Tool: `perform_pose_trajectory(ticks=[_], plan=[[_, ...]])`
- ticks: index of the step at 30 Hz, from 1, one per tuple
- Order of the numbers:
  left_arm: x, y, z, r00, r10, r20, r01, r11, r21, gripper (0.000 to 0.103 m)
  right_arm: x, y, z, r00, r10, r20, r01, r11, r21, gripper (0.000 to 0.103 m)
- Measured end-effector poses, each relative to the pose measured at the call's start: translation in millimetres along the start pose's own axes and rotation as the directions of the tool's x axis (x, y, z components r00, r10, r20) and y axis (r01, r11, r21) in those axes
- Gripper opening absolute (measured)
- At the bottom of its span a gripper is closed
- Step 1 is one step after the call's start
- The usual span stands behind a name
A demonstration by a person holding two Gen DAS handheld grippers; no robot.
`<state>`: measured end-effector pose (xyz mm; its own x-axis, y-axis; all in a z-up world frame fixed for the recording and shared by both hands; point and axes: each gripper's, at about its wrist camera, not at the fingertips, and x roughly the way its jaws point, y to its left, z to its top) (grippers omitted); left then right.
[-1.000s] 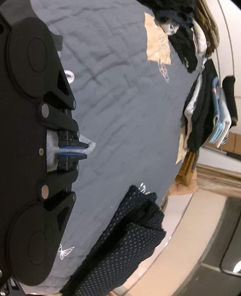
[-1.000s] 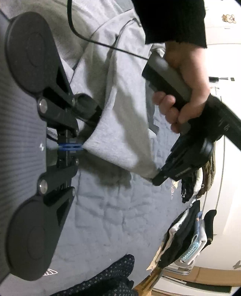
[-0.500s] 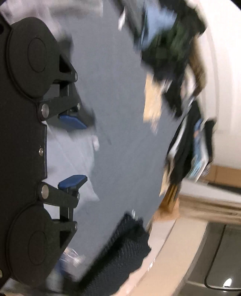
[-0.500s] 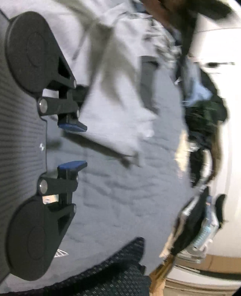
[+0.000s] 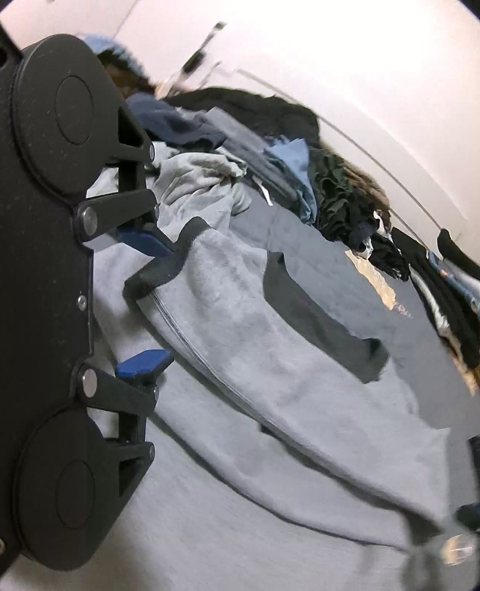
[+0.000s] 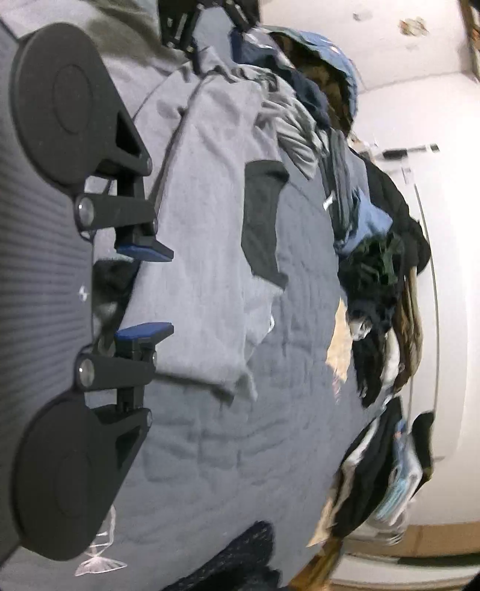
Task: Fold clothes
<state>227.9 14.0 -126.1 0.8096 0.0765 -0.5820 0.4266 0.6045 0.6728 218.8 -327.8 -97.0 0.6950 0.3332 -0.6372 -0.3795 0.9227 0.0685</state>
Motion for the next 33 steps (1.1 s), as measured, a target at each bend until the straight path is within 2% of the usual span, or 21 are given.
perform_pose_trajectory(ticks=[2, 5, 6, 7, 9, 12, 14, 17, 20, 21, 22, 23, 25, 27, 29, 30, 32, 33], plan=[[12, -4, -6, 1.0, 0.022, -0.003, -0.022, 0.998, 0.053, 0.05, 3, 11, -1, 1.0, -0.006, 0.006, 0.006, 0.999, -0.036, 0.035], [28, -11, -13, 0.999, 0.042, -0.001, -0.041, 0.988, 0.147, 0.019, 15, 15, -5, 0.998, -0.053, -0.016, 0.051, 0.995, -0.088, 0.035], [33, -14, -15, 0.999, 0.049, 0.0, -0.048, 0.983, 0.179, 0.016, 19, 15, -7, 0.997, -0.069, -0.026, 0.066, 0.993, -0.098, 0.035], [34, -14, -17, 0.999, 0.044, 0.004, -0.044, 0.98, 0.195, 0.008, 23, 13, -9, 0.996, -0.084, -0.037, 0.08, 0.992, -0.098, 0.035], [32, -9, -19, 0.999, 0.039, 0.023, -0.043, 0.98, 0.194, 0.005, 31, 9, -13, 0.992, -0.115, -0.06, 0.109, 0.989, -0.097, 0.035], [7, 10, -21, 0.993, 0.083, 0.084, -0.094, 0.984, 0.15, 0.005, 34, 4, -15, 0.984, -0.166, -0.07, 0.159, 0.983, -0.093, 0.035], [-6, 21, -26, 0.988, 0.113, 0.102, -0.127, 0.982, 0.14, 0.005, 31, 3, -14, 0.984, -0.161, -0.069, 0.155, 0.984, -0.09, 0.035], [-4, 31, -34, 0.99, 0.128, 0.056, -0.135, 0.981, 0.14, 0.005, 22, 8, -9, 0.991, -0.116, -0.07, 0.109, 0.989, -0.098, 0.035], [11, 27, -37, 0.997, 0.067, -0.036, -0.062, 0.991, 0.119, 0.011, 23, 8, -10, 0.989, -0.111, -0.1, 0.1, 0.989, -0.109, 0.035], [15, 26, -38, 0.997, 0.047, -0.063, -0.04, 0.993, 0.109, 0.017, 25, 7, -11, 0.986, -0.117, -0.116, 0.104, 0.988, -0.113, 0.035], [14, 24, -38, 0.997, 0.038, -0.065, -0.032, 0.995, 0.092, 0.029, 27, 6, -13, 0.984, -0.123, -0.131, 0.107, 0.987, -0.117, 0.035], [11, 26, -38, 0.998, 0.026, -0.06, -0.023, 0.998, 0.055, 0.036, 29, 5, -14, 0.981, -0.128, -0.147, 0.111, 0.986, -0.122, 0.035], [3, 33, -38, 0.999, 0.012, -0.037, -0.013, 1.0, -0.023, 0.06, 32, 0, -17, 0.975, -0.147, -0.17, 0.126, 0.984, -0.124, 0.035], [-11, 45, -34, 1.0, -0.012, -0.005, 0.011, 0.99, -0.143, 0.061, 33, -7, -20, 0.968, -0.172, -0.184, 0.152, 0.981, -0.119, 0.035], [-28, 53, -28, 0.997, -0.066, 0.041, 0.075, 0.96, -0.269, 0.061, 28, -14, -17, 0.969, -0.18, -0.17, 0.166, 0.982, -0.093, 0.035], [-37, 52, -22, 0.991, -0.112, 0.079, 0.132, 0.938, -0.321, 0.061, 25, -15, -15, 0.973, -0.174, -0.154, 0.164, 0.983, -0.08, 0.035], [-53, 44, -9, 0.968, -0.196, 0.154, 0.242, 0.884, -0.399, 0.061, 20, -15, -12, 0.98, -0.157, -0.125, 0.15, 0.987, -0.063, 0.035], [-57, 35, 1, 0.951, -0.24, 0.193, 0.302, 0.854, -0.425, 0.061, 19, -12, -12, 0.983, -0.149, -0.108, 0.142, 0.987, -0.074, 0.035]])
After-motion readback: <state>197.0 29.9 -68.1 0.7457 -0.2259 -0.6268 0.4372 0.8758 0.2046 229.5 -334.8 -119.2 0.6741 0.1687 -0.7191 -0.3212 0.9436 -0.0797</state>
